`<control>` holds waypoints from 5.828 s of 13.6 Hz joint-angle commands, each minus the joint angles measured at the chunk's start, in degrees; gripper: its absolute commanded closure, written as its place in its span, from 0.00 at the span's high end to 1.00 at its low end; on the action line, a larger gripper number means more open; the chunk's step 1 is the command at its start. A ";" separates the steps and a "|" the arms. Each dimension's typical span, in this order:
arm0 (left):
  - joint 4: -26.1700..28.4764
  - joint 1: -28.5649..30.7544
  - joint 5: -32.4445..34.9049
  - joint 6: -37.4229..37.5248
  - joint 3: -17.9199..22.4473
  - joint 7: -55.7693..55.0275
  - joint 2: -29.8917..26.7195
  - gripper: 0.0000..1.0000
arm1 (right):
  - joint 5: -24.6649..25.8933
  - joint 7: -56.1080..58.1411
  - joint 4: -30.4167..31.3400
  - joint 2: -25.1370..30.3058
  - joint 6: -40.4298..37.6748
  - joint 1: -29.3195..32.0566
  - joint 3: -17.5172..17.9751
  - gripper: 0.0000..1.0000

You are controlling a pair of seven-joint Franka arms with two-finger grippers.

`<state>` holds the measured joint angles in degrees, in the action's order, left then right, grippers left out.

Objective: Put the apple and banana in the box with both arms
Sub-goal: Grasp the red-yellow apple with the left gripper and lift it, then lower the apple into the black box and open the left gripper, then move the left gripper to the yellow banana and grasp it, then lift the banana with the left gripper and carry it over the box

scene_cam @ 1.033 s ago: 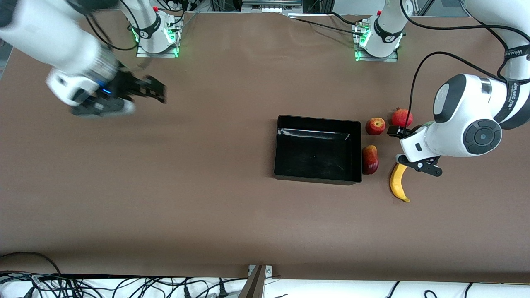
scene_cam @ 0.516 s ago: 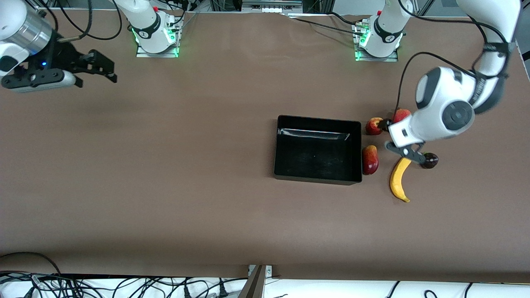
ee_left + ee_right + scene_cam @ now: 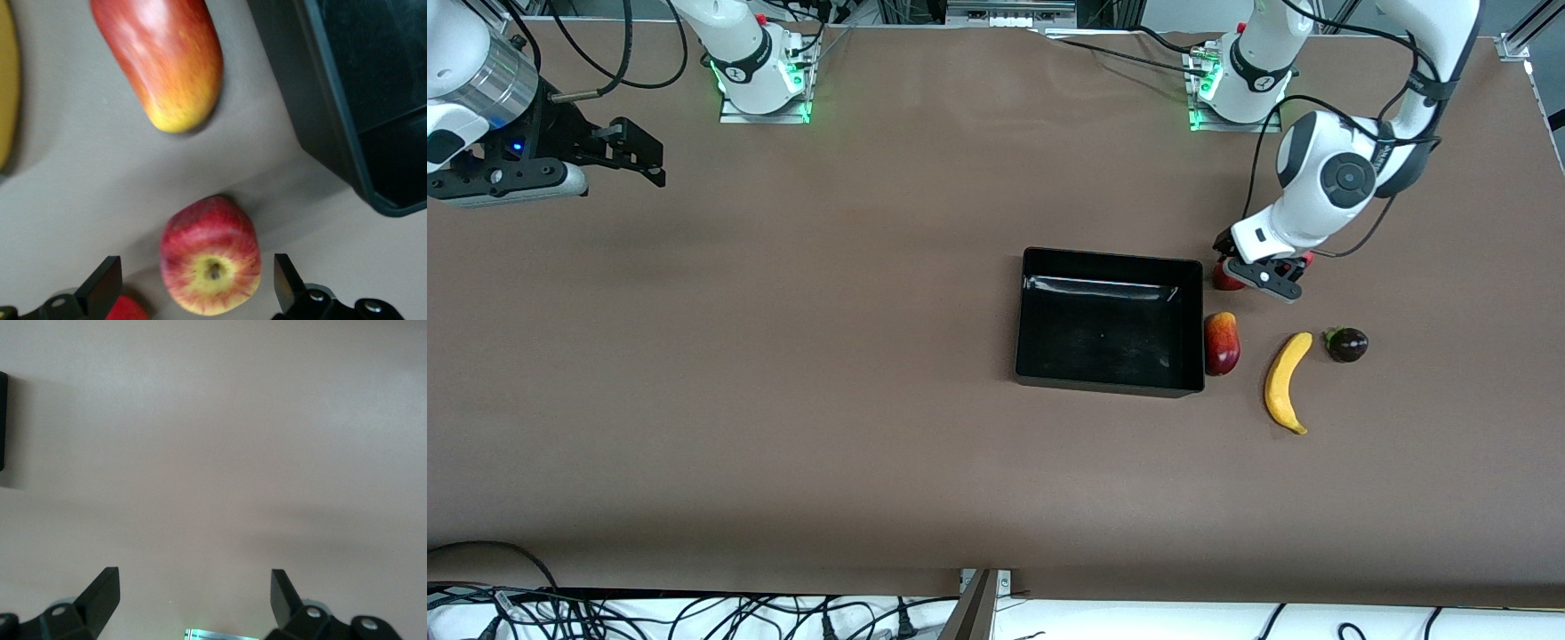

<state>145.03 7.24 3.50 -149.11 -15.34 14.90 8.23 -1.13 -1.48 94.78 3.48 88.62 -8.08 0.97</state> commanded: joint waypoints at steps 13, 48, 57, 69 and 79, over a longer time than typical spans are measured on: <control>-26.49 -0.99 -0.94 31.00 -0.74 2.95 0.72 0.07 | 1.48 0.16 -3.20 -3.48 0.76 1.40 0.17 1.00; -44.40 6.90 8.02 24.49 -0.65 2.06 25.06 1.00 | 0.60 -0.19 -3.20 -3.75 2.44 0.87 0.52 1.00; -42.02 7.53 9.50 19.03 -0.57 2.94 29.12 0.00 | 0.60 -0.19 -3.20 -3.75 2.44 0.87 0.44 1.00; -58.71 5.60 8.90 45.30 -11.97 -5.73 21.03 0.00 | 0.60 -0.19 -3.20 -3.75 2.44 0.87 0.44 1.00; -58.02 -1.25 8.90 47.77 -20.96 -29.91 22.35 0.00 | 0.60 -0.19 -3.19 -3.83 2.35 0.96 0.44 1.00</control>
<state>88.10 7.61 11.82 -102.17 -36.05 -11.63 29.43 -0.45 -1.53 92.78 0.11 91.50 -7.46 1.05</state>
